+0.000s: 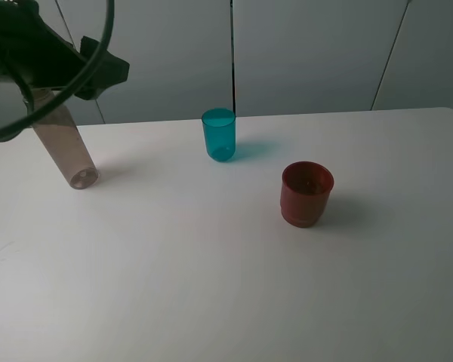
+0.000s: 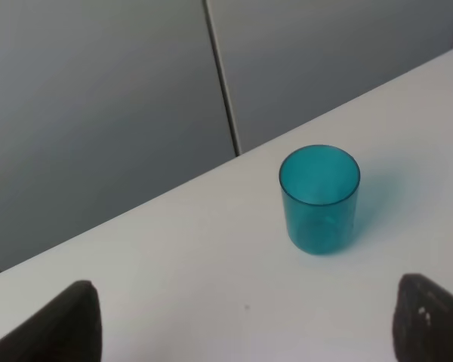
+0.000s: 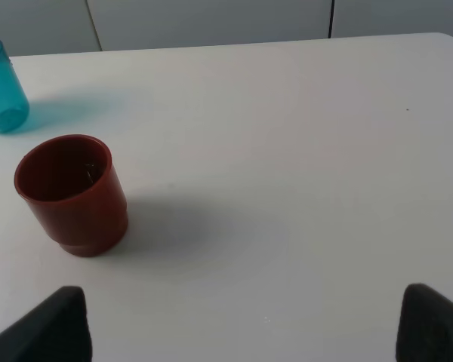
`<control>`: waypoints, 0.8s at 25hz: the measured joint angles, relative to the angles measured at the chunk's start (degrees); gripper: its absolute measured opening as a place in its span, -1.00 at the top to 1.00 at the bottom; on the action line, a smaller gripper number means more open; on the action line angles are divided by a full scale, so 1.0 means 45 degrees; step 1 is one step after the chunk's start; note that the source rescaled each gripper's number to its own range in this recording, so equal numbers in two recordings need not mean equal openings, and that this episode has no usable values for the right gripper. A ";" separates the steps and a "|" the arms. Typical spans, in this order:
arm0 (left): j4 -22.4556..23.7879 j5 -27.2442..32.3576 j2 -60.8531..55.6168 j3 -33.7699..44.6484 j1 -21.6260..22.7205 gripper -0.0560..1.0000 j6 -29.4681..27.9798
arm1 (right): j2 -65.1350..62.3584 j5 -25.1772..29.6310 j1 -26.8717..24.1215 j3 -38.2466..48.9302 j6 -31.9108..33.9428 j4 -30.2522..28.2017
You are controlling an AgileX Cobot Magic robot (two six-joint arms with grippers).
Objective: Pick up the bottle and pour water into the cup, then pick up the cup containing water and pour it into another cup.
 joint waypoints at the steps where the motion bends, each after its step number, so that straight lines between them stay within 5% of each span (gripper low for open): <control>1: -0.0233 0.0603 -0.0578 0.0000 -0.0220 -0.88 0.0143 | 0.0000 0.0000 0.0000 0.0000 0.0000 0.0000; 10: -0.4852 0.5883 -0.4704 0.0009 -0.0757 -0.88 0.3428 | 0.0000 0.0000 0.0000 0.0000 0.0000 0.0000; 20: -0.7035 0.9994 -0.9401 0.0009 -0.0808 -0.88 0.6499 | 0.0000 0.0000 0.0000 0.0000 0.0000 0.0000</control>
